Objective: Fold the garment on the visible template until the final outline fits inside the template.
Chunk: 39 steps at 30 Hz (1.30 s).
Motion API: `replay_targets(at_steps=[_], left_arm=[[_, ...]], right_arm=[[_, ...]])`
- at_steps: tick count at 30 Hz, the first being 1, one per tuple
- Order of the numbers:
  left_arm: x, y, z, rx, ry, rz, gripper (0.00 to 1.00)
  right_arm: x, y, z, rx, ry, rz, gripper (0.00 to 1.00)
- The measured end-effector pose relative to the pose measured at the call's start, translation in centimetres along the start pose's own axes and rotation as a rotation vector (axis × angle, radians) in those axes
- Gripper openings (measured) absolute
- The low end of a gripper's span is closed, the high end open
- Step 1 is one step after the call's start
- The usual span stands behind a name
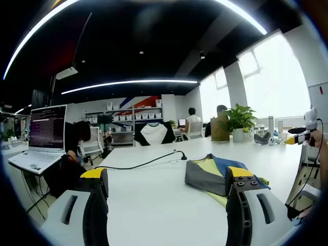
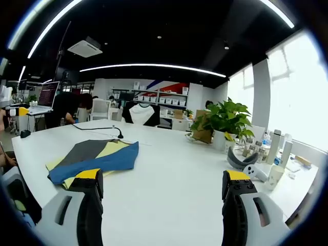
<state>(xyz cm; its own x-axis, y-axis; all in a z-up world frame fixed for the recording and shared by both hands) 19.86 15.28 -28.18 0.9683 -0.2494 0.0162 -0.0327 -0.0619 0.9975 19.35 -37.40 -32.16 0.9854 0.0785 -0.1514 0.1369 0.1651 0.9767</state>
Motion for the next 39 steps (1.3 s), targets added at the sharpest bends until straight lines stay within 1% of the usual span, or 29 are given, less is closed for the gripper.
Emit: replay_targets(at_steps=[4, 12, 15, 25, 39], left_arm=[[0.0, -0.1, -0.2, 0.003, 0.006, -0.006, 1.00], [-0.1, 0.0, -0.6, -0.005, 0.014, 0.000, 1.00], [0.0, -0.1, -0.5, 0.015, 0.014, -0.009, 1.00], [0.2, -0.2, 0.2, 0.013, -0.009, -0.014, 1.00], [-0.1, 0.0, -0.2, 0.002, 0.000, -0.004, 1.00]], right_arm=[[0.1, 0.0, 0.0, 0.003, 0.003, 0.000, 0.99], [0.1, 0.0, 0.2, 0.011, -0.002, 0.002, 0.99], [0.2, 0.0, 0.1, 0.008, 0.000, -0.002, 0.99], [0.4, -0.1, -0.5, 0.006, 0.019, -0.003, 0.99], [0.4, 0.1, -1.0, -0.006, 0.032, -0.004, 0.99]])
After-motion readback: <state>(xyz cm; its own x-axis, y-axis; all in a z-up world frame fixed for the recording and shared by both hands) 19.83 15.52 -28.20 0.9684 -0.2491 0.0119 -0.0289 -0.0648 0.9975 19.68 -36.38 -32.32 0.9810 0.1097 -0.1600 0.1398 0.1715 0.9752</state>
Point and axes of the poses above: the point that each gripper's makers call its tool centre point, and the gripper's own axes: x roughly forward along the fingers, z roughly to its right, y roughly out of its top, the point moved 2 cm from there along -x, roughly backward along the fingers, and after that the axes turned 1 degree about -z, right-handed, at the moved point
